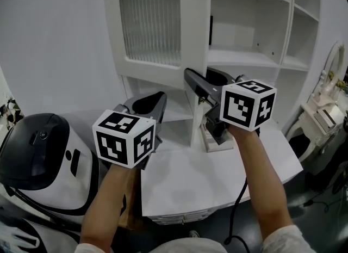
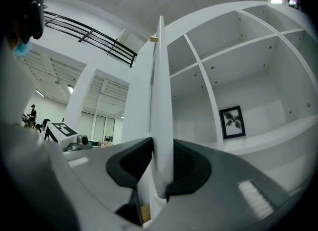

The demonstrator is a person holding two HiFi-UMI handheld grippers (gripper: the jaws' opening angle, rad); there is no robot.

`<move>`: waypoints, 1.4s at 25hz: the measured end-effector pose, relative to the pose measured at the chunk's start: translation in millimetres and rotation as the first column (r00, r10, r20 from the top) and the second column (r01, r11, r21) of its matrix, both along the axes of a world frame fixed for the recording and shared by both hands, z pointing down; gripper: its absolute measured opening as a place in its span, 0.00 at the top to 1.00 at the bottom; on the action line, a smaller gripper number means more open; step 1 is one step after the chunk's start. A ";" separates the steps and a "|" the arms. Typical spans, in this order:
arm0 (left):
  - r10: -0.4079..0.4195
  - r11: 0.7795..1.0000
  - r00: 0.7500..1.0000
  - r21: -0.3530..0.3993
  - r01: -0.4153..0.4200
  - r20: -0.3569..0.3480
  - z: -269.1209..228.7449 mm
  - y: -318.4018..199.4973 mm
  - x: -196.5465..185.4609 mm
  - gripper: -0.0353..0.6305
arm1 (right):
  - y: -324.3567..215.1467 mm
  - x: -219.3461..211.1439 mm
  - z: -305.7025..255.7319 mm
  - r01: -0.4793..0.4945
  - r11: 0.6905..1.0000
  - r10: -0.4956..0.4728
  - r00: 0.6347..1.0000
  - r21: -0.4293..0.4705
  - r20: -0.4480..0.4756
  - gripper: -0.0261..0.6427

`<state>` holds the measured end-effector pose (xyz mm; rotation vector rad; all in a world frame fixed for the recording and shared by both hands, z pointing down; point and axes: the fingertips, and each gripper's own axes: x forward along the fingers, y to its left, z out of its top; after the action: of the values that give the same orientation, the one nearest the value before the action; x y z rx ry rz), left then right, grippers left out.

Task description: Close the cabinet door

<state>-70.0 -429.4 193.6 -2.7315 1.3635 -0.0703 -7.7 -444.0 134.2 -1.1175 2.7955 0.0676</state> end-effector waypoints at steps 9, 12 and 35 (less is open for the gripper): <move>-0.020 1.000 1.000 -0.007 0.020 -0.003 3.7 -22.4 11.5 0.95 | -28.5 18.8 -0.3 -0.039 0.999 0.039 0.999 0.012 0.013 0.77; -0.027 1.000 1.000 -0.005 0.027 -0.001 5.0 -27.8 12.7 0.95 | -36.9 22.7 0.3 -0.060 0.998 0.059 0.998 0.018 0.022 0.75; -0.055 0.998 0.998 -0.011 0.055 -0.005 13.5 -87.3 27.4 0.95 | -105.0 49.0 -1.7 -0.134 0.990 0.133 0.991 0.041 0.032 0.58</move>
<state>-42.5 -516.7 207.1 -2.7046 1.4446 -0.0739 41.3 -549.0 132.5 -1.2829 2.6772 0.1231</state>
